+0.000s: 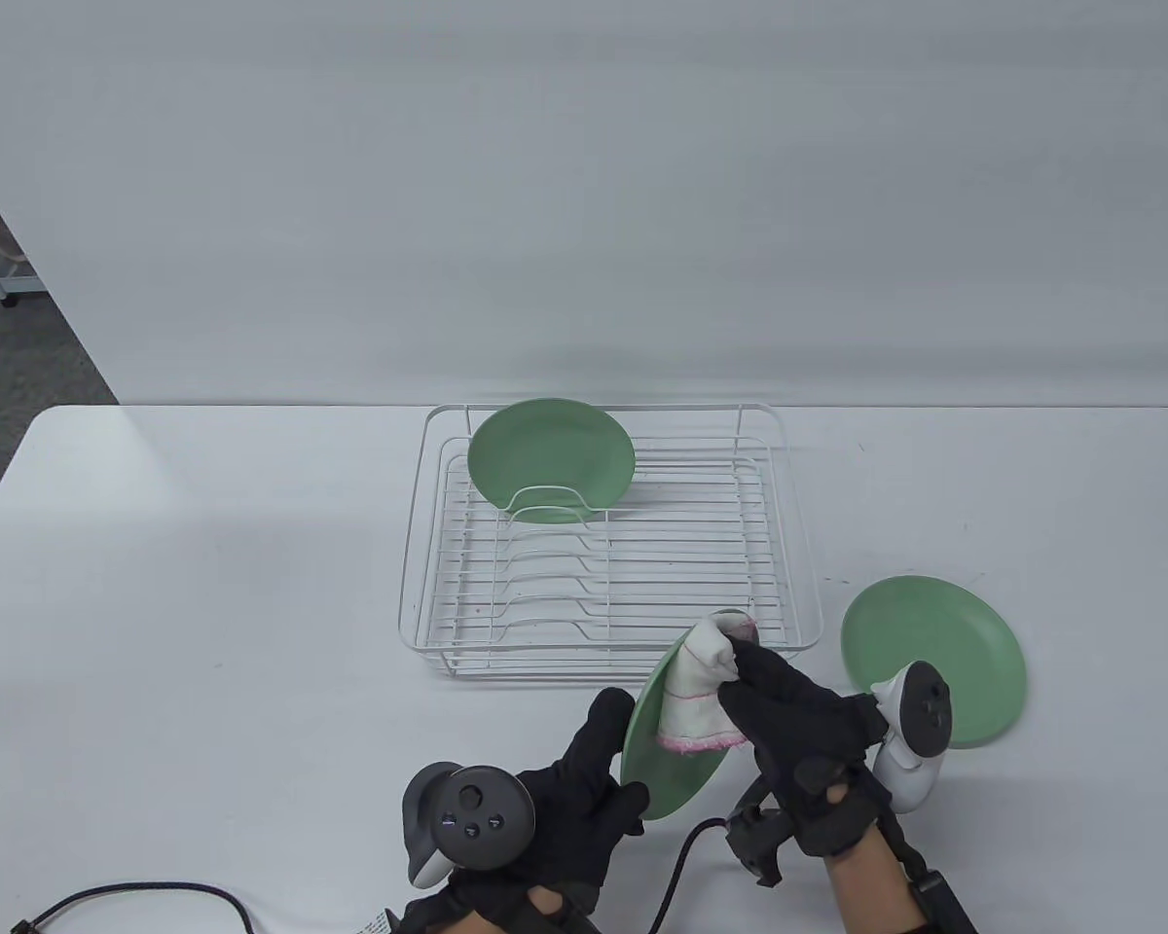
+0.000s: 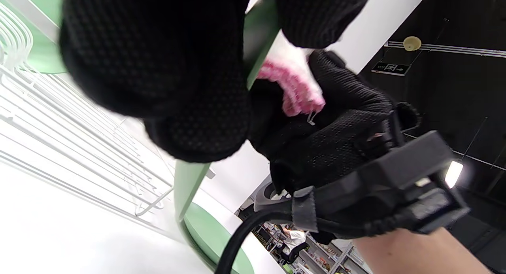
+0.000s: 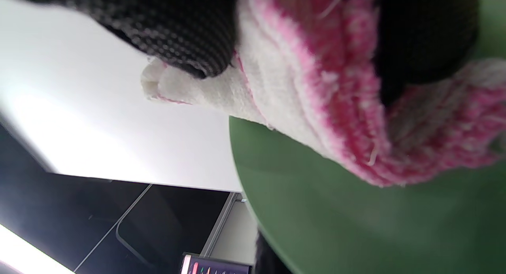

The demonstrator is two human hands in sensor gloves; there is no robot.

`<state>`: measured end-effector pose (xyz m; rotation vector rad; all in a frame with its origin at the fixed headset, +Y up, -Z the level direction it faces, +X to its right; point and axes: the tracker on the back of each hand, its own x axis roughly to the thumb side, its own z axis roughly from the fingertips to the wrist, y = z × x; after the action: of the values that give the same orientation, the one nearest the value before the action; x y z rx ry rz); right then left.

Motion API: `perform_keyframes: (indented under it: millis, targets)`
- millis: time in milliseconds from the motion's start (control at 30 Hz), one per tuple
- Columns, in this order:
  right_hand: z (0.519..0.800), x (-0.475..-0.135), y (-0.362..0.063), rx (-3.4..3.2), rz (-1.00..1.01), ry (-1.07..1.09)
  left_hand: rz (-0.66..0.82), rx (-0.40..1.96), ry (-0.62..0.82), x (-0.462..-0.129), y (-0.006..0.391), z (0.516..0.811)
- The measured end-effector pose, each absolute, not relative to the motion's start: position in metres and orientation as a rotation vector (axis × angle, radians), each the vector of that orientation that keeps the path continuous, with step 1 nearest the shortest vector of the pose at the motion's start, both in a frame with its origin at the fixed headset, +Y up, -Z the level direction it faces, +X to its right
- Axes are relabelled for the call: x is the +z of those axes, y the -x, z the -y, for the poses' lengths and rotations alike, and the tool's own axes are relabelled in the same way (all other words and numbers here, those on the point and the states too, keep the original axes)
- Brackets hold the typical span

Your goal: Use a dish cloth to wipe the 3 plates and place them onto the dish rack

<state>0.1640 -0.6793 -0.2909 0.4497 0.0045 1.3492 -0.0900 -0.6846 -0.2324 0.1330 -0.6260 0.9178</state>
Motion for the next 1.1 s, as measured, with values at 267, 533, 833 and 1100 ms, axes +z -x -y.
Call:
perform_keyframes:
  millis: [267, 533, 833, 1100]
  targets:
    - [0.684, -0.287, -0.133, 1.464, -0.320, -0.578, 0.577, 0.977, -0.254, -0.229, 0.098, 0.680]
    - [0.707, -0.300, -0.155, 1.594, -0.502, -0.348, 0.559, 0.965, -0.346, -0.226, 0.104, 0.675]
    - [0.713, -0.304, -0.185, 1.630, -0.246, -0.074, 0.595, 0.892, -0.346, -0.225, 0.101, 0.675]
    - [0.709, -0.304, -0.196, 1.322, -0.083, -0.165, 0.634, 0.874, -0.283, -0.223, 0.092, 0.677]
